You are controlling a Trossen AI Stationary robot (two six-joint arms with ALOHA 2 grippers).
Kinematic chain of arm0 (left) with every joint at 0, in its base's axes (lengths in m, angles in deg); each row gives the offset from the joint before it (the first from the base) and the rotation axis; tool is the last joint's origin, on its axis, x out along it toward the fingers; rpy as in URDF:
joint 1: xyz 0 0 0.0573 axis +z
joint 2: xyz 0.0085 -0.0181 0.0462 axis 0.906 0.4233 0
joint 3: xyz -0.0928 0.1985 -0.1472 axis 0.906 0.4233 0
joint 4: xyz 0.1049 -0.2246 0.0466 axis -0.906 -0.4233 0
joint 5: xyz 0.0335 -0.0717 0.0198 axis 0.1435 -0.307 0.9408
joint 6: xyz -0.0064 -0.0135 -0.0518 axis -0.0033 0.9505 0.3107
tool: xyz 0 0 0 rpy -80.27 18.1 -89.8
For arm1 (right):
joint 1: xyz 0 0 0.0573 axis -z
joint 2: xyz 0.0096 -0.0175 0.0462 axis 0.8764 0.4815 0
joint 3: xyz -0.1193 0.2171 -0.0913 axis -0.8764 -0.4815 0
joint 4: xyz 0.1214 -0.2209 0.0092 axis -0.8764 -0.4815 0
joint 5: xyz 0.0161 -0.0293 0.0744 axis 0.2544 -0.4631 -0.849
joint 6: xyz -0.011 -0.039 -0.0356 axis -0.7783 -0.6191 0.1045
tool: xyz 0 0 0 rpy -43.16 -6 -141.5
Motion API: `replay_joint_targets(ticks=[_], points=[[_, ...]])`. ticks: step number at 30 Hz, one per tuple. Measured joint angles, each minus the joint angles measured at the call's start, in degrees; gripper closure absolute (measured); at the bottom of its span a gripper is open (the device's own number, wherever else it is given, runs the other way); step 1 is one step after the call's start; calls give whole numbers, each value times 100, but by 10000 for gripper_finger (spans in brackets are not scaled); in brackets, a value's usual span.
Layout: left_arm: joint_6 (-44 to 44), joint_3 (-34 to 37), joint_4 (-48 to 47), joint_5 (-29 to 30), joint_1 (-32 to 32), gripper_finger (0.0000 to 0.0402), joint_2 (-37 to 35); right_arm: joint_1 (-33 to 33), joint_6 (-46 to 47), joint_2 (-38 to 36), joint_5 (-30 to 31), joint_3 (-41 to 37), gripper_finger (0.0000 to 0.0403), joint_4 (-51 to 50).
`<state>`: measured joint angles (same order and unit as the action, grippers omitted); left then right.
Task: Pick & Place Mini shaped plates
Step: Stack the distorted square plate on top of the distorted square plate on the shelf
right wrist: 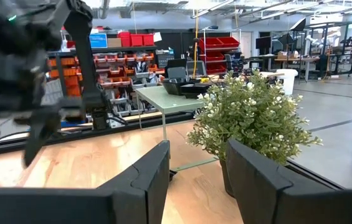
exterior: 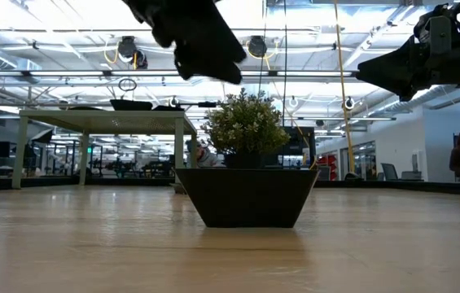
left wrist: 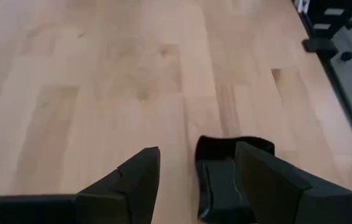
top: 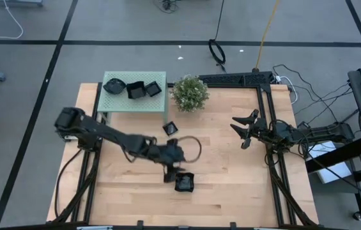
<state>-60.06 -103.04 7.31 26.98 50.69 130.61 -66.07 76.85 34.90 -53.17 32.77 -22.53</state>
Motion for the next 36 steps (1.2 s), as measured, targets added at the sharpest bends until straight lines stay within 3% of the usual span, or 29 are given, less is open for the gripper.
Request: replay_joint_targets(ticks=[7, 18, 22, 26, 32, 36], points=[[-333, -2, 557, 693, -403, 188, 906, -1, -1, 2, 0, 0, 259, 2], [327, -2, 499, 646, -422, 188, 1633, 1, -2, 2, 0, 0, 259, -5], [664, -2, 498, 364, -419, 191, 1756, 1, 0, 2, 0, 0, 259, -7], [657, -2, 492, 159, -419, 238, 1754, 1, 0, 2, 0, 0, 259, -7], [659, -2, 508, 83, -417, 377, 1749, -1, 0, 2, 0, 0, 259, -7], [765, -7, 528, -53, -356, 384, 1685, 1, 0, 2, 0, -1, 259, -7]])
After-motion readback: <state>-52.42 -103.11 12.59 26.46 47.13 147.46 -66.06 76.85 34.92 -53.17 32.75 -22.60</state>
